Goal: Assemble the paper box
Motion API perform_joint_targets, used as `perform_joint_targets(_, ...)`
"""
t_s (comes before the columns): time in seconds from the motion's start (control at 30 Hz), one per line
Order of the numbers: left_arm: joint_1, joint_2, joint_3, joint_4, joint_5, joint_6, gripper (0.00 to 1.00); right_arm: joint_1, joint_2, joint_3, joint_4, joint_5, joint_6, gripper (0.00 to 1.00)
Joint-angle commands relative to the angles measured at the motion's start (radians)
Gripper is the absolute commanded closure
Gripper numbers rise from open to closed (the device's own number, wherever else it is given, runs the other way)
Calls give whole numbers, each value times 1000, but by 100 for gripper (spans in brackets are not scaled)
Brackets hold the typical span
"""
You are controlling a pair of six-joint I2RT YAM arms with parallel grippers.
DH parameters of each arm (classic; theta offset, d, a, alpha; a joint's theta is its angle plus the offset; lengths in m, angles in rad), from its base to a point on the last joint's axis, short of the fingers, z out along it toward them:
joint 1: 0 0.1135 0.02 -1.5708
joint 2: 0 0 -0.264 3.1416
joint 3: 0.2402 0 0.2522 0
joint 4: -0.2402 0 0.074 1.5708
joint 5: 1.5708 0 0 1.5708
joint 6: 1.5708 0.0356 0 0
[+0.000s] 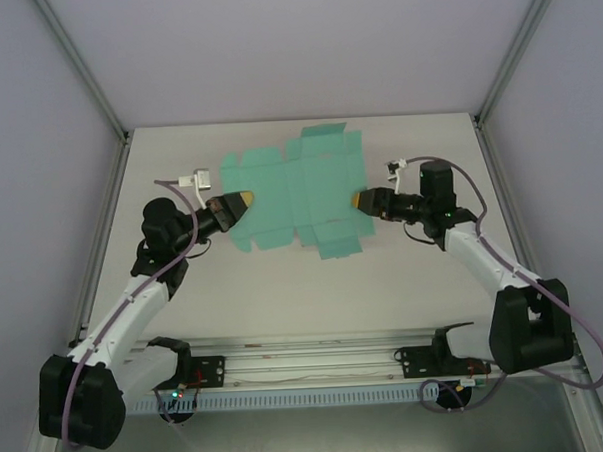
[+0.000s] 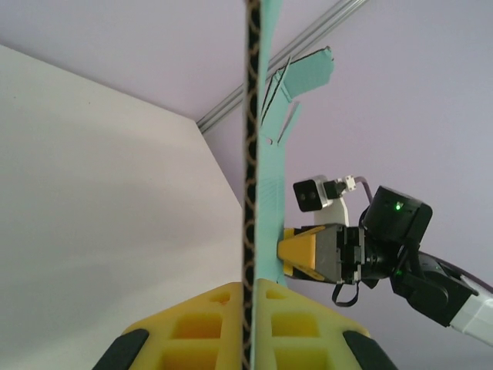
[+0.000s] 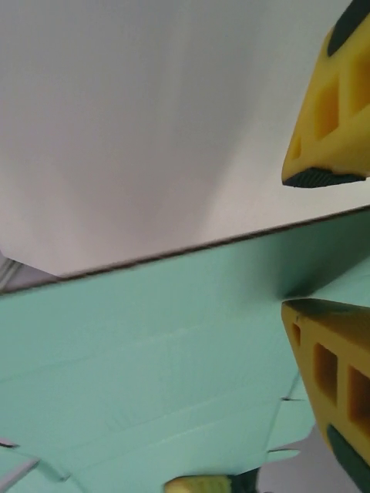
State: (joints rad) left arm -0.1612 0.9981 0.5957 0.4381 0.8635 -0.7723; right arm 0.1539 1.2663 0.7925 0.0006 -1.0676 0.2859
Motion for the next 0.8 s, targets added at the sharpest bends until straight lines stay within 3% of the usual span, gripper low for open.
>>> perform_joint_targets(0.0,5,-29,1,25,-2,-19,100,-2,-58,-13,6,-19,-33,66)
perform_joint_targets(0.1,5,-33,0,5,-11,-9,100,-2,-78,-20,-1,0,-46,75)
perform_joint_targets(0.2,5,-35,-9,8,-5,-14,100,-2,-84,-18,-3,8,-56,100)
perform_joint_targets(0.27,5,-38,-11,-8,-7,-9,100,-2,-84,-14,-11,2,-77,100)
perform_joint_targets(0.3,6,-41,-7,-45,-26,4,93,-1,-84,-11,-28,-6,-104,100)
perform_joint_targets(0.37,5,-55,10,-186,-122,62,10,9,-85,1,-94,12,-181,100)
perform_joint_targets(0.4,5,-64,23,-276,-201,92,0,20,-85,11,-148,47,-229,100)
perform_joint_targets(0.53,5,-87,45,-565,-530,165,0,102,-54,34,-337,266,-447,100)
perform_joint_targets(0.63,5,-77,59,-650,-606,197,0,169,5,52,-393,430,-534,100)
perform_joint_targets(0.77,5,-35,77,-675,-617,211,0,253,100,102,-399,682,-621,100)
